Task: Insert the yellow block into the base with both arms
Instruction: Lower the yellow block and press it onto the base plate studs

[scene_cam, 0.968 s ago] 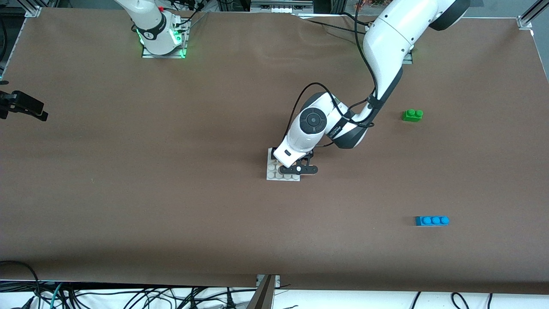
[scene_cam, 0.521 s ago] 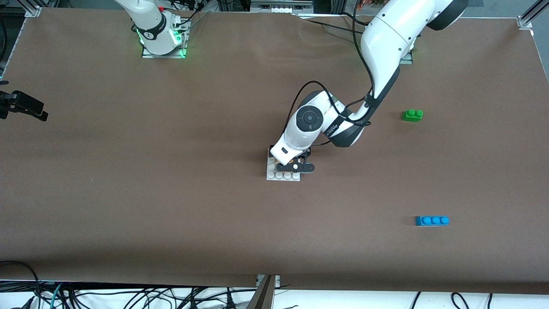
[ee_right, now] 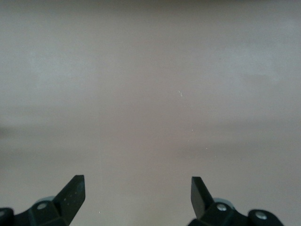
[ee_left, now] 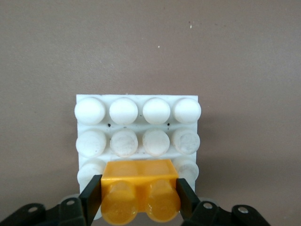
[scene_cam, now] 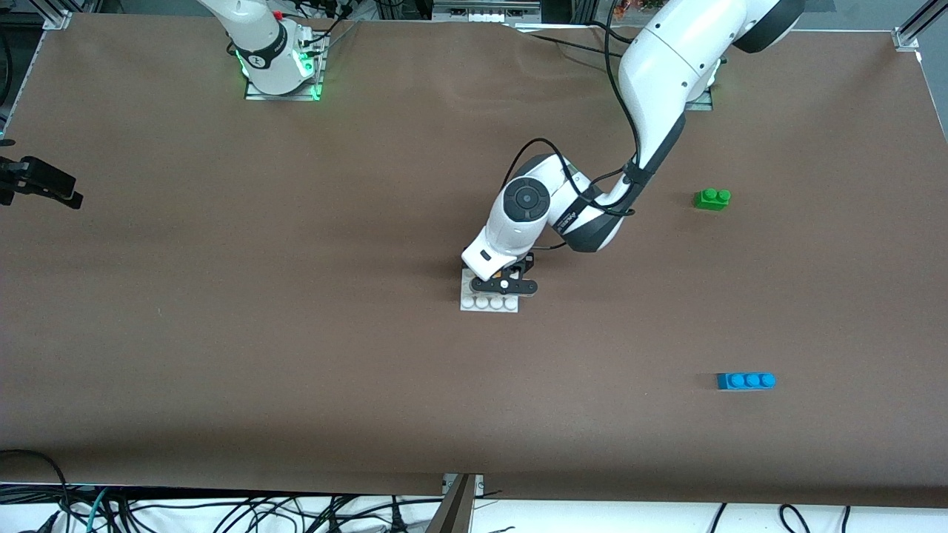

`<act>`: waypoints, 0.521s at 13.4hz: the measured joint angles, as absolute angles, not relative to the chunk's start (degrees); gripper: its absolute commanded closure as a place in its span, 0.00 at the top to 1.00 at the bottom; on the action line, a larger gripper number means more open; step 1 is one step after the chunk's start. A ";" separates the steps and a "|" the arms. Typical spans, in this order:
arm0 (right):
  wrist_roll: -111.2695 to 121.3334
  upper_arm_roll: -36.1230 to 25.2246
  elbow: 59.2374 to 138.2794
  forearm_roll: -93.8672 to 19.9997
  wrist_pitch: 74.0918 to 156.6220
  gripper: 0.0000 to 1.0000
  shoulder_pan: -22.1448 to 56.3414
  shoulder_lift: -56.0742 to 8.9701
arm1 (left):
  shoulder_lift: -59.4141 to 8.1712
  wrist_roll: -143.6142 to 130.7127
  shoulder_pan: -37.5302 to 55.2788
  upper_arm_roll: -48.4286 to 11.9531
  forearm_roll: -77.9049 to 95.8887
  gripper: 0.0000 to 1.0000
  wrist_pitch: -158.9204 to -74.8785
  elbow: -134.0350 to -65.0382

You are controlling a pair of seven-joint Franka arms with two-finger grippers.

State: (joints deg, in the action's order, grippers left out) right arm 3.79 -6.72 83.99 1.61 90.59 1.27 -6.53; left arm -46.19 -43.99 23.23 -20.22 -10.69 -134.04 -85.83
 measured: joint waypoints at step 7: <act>3.79 -6.72 84.00 1.61 90.59 1.00 1.27 -6.53 | -46.35 -44.29 23.28 -20.18 -10.97 1.00 -134.15 -85.41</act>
State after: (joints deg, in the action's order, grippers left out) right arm 3.79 -6.72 84.00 1.61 90.59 1.27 -6.53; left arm -46.35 -44.29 23.28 -20.18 -10.97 -134.15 -85.41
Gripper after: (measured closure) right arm 0.000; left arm 0.000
